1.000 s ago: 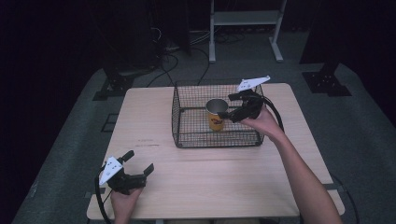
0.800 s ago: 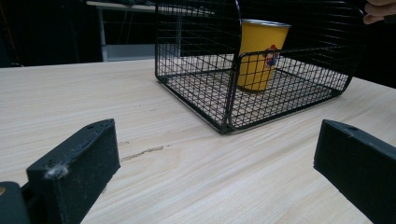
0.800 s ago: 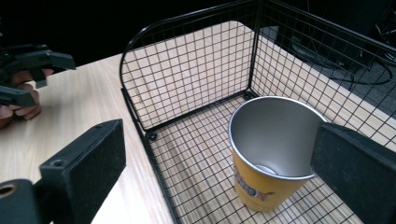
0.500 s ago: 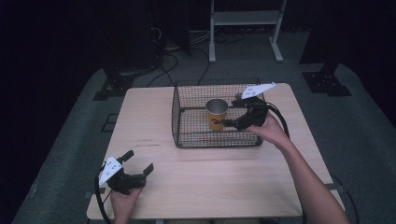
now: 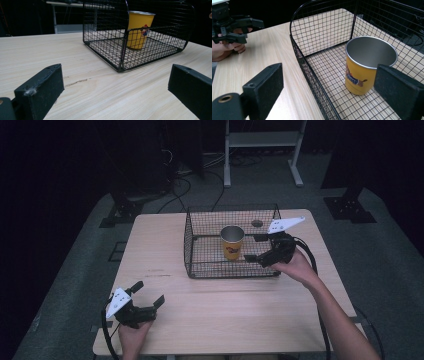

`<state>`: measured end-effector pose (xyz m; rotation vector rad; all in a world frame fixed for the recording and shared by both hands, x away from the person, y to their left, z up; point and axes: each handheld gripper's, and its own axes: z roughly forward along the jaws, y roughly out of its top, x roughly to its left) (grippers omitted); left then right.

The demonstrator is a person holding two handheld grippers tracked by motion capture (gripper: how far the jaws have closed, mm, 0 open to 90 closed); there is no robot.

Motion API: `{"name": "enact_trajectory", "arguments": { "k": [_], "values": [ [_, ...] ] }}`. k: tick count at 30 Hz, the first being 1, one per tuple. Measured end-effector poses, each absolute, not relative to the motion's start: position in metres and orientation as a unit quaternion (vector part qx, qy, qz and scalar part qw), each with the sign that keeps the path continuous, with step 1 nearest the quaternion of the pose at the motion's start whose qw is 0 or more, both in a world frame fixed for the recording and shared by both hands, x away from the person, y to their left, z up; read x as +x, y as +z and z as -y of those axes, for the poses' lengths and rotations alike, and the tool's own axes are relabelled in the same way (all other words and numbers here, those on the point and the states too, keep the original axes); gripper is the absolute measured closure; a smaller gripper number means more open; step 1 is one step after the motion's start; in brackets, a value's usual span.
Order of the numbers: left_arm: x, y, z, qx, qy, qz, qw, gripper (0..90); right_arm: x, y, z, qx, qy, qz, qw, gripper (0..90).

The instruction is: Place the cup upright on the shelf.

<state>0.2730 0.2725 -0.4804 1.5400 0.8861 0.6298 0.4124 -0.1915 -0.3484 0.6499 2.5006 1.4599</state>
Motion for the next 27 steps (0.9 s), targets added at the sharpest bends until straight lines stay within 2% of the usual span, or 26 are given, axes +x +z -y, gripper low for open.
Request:
{"name": "enact_trajectory", "arguments": {
  "k": [27],
  "values": [
    [0.273,-0.480,-0.271,0.663,0.271,-0.379,0.586,0.0,0.381,-0.364,0.212,0.211,0.497,-0.839,0.070,8.2]
  ]
}}
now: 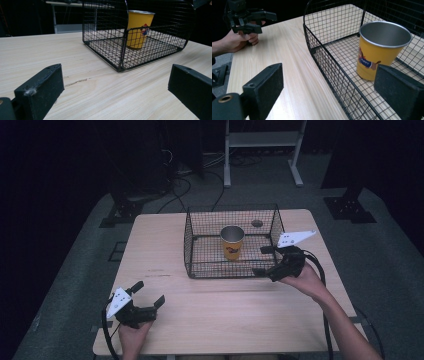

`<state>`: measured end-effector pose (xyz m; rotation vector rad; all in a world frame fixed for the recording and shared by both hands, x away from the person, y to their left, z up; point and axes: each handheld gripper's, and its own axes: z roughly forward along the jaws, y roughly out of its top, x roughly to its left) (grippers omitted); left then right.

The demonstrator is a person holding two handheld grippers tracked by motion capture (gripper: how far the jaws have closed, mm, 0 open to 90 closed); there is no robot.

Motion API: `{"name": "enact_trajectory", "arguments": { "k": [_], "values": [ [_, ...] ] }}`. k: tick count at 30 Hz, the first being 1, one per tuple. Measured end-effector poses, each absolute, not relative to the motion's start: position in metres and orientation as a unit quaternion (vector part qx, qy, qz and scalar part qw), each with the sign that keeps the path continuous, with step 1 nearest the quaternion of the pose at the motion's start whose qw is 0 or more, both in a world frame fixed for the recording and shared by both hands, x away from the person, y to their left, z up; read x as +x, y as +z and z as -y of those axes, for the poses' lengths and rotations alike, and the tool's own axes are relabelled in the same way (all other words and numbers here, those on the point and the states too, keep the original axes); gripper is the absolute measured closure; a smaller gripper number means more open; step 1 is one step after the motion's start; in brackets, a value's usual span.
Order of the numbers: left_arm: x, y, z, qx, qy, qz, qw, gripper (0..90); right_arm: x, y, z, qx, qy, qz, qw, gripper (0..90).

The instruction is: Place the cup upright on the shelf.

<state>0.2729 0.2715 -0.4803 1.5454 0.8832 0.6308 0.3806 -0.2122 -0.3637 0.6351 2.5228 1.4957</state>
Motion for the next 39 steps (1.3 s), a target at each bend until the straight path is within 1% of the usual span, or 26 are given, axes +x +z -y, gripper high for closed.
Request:
{"name": "enact_trajectory", "arguments": {
  "k": [39],
  "values": [
    [0.273,-0.480,-0.271,0.665,0.272,-0.378,0.583,0.0,0.341,-0.401,0.263,0.246,0.505,-0.825,0.061,8.3]
  ]
}}
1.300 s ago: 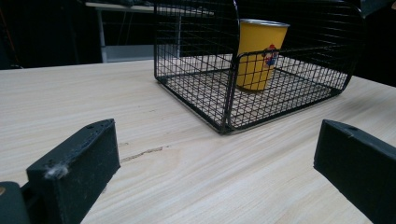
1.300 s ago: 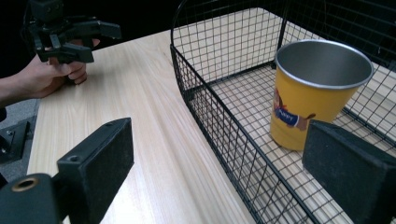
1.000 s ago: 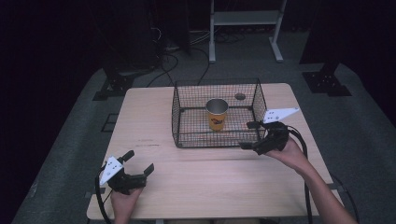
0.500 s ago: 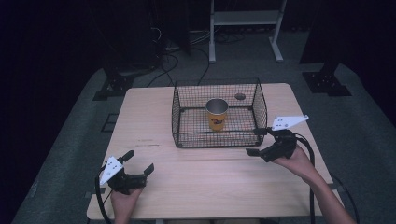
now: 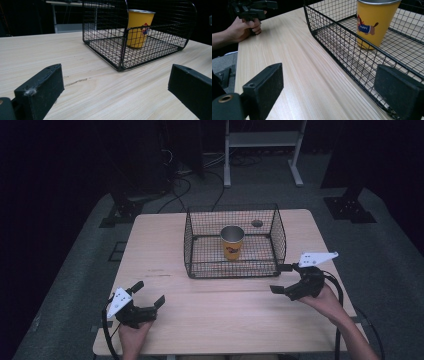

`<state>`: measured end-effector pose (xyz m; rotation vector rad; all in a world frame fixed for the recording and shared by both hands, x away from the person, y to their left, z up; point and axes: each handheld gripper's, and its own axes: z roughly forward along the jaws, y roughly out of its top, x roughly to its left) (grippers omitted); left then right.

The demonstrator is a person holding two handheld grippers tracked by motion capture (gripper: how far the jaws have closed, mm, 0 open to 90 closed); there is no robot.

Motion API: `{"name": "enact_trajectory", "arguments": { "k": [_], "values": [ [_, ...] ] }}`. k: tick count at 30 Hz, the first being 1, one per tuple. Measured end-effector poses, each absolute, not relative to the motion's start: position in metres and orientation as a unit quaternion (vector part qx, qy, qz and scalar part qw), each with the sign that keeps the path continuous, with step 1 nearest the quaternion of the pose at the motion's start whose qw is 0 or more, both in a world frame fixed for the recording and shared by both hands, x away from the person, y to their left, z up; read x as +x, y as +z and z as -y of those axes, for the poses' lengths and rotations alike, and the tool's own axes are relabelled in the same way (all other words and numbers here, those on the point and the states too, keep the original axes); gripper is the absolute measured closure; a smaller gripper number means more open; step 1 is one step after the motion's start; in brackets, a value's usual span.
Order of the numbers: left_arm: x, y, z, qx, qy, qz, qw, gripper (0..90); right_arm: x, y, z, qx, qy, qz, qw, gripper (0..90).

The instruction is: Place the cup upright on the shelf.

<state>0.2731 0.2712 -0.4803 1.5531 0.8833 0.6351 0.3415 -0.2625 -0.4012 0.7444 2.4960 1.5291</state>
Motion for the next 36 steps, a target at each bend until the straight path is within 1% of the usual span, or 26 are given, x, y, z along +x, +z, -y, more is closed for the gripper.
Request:
{"name": "enact_trajectory", "arguments": {
  "k": [36],
  "values": [
    [0.273,-0.480,-0.270,0.668,0.274,-0.378,0.580,0.0,0.321,-0.439,0.302,0.303,0.513,-0.801,0.061,8.3]
  ]
}}
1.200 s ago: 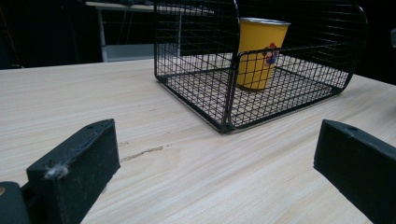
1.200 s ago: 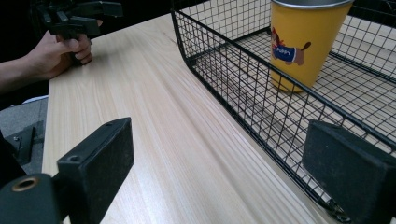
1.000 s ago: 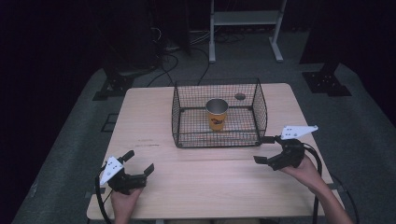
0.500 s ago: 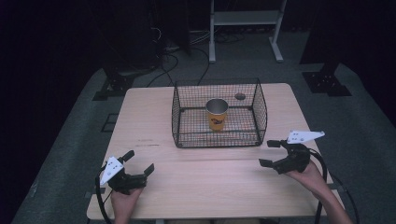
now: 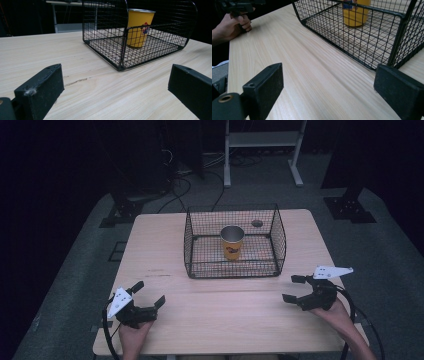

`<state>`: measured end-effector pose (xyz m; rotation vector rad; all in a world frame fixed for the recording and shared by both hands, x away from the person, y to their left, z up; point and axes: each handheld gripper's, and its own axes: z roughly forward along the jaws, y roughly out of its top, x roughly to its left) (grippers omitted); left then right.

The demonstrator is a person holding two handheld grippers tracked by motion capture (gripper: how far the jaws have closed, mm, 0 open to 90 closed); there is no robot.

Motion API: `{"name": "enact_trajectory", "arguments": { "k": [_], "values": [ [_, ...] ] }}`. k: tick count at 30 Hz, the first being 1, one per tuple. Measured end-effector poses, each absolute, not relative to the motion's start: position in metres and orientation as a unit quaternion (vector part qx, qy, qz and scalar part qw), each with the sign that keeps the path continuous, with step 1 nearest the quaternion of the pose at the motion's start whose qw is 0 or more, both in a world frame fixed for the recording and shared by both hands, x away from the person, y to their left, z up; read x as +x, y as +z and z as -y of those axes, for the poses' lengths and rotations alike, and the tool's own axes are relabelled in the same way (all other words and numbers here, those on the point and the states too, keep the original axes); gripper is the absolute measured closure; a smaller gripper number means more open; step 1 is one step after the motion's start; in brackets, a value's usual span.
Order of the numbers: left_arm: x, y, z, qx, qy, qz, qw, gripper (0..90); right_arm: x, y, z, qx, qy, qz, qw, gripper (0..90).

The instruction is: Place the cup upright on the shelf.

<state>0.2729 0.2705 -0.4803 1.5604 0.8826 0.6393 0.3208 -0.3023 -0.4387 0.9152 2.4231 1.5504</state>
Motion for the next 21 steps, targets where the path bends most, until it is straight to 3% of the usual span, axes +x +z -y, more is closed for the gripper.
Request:
{"name": "enact_trajectory", "arguments": {
  "k": [21],
  "values": [
    [0.273,-0.480,-0.270,0.669,0.275,-0.377,0.580,0.0,0.303,-0.454,0.315,0.327,0.519,-0.787,0.069,8.3]
  ]
}}
